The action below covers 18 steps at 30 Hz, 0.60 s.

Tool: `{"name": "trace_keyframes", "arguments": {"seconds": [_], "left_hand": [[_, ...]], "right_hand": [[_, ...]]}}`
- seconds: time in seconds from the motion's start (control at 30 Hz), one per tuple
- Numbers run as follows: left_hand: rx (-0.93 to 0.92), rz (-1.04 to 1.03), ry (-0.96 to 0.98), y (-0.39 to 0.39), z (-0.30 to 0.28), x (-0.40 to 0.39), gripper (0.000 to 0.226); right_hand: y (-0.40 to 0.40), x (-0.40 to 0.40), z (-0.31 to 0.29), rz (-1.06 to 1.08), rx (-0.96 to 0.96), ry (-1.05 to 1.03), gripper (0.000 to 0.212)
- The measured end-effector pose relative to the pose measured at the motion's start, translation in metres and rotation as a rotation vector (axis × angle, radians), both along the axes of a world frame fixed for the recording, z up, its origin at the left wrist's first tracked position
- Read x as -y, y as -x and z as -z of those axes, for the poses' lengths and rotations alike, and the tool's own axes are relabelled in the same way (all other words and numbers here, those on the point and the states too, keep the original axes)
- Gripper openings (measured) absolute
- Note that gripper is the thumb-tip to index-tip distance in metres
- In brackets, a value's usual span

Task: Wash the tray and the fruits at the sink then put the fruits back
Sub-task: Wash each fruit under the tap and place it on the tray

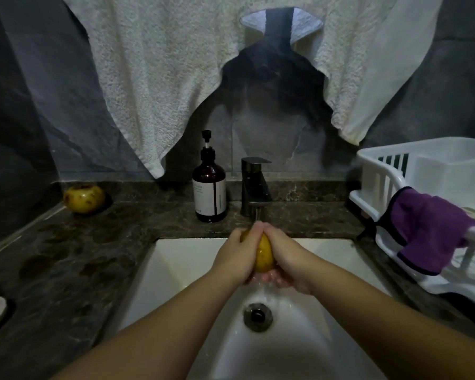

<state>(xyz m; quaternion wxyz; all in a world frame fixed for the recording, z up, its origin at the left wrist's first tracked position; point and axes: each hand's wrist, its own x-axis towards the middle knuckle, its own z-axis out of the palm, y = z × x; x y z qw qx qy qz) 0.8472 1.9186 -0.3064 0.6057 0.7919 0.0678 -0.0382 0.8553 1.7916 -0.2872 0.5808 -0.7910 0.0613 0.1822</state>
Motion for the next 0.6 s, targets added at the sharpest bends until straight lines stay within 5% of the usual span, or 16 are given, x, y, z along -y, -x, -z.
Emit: {"name": "trace_keyframes", "arguments": {"seconds": [0.1,0.2,0.33,0.5,0.6], "left_hand": [[-0.159,0.049,0.13,0.003,-0.003,-0.002,0.064],[0.104,-0.026,-0.085,0.0,0.002,-0.003,0.056],[-0.025,0.013,0.115,0.004,-0.01,-0.007,0.059],[0.041,0.061,-0.019,0.007,-0.004,-0.009,0.054],[-0.078,0.093,0.142,0.007,-0.004,-0.004,0.064]], "right_hand": [[0.001,0.002,-0.007,-0.052,-0.087,0.032,0.059],[0.002,0.003,-0.003,-0.004,-0.149,-0.055,0.064],[0.005,-0.003,0.002,0.02,0.178,-0.075,0.042],[0.007,0.001,0.005,0.015,0.089,-0.064,0.056],[0.006,0.003,0.008,0.032,0.231,-0.02,0.034]]}}
